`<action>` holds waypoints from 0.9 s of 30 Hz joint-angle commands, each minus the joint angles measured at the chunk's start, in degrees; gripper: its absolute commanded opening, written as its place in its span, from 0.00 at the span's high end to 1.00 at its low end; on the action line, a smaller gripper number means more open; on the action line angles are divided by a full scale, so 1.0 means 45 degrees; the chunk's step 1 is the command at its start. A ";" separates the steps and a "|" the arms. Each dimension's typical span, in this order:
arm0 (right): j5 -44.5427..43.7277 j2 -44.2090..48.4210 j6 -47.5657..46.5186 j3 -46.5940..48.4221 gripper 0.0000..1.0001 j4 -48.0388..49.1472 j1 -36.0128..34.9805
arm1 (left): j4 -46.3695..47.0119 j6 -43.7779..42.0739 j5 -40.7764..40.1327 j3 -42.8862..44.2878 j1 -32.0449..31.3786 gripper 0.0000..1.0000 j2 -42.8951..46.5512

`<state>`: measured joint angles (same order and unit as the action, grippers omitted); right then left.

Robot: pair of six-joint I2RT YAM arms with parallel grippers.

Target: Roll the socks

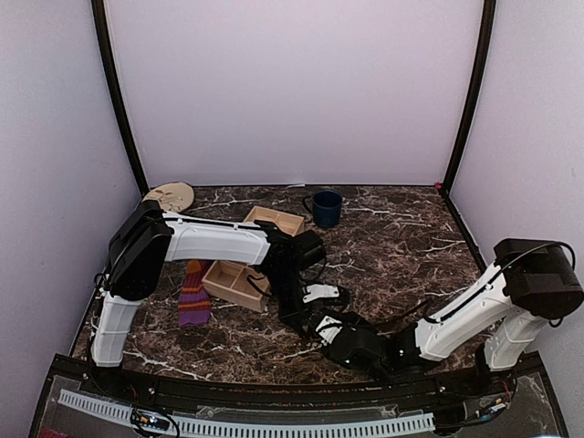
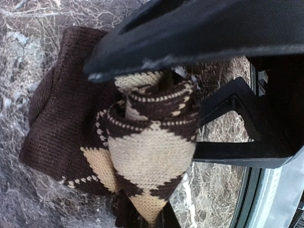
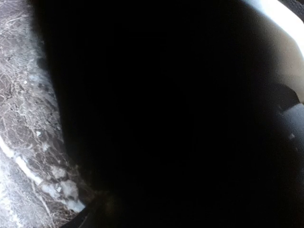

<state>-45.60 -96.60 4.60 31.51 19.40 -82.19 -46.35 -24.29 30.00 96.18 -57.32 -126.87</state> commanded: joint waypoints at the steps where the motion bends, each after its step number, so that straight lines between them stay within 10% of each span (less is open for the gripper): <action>1: 0.0673 0.0031 -0.0853 0.0167 0.35 0.0452 0.0473 | -0.0724 -0.0236 -0.0186 -0.0456 0.0023 1.00 -0.0379; 27: 0.3649 0.1075 0.0073 -0.0203 0.95 -0.1076 0.0831 | -0.0934 0.1324 -0.1681 0.1242 0.0208 0.95 -0.1205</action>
<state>-33.04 -92.97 1.56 31.42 15.22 -79.29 -50.28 -21.82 29.54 100.64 -56.62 -129.62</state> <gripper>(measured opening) 0.085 0.058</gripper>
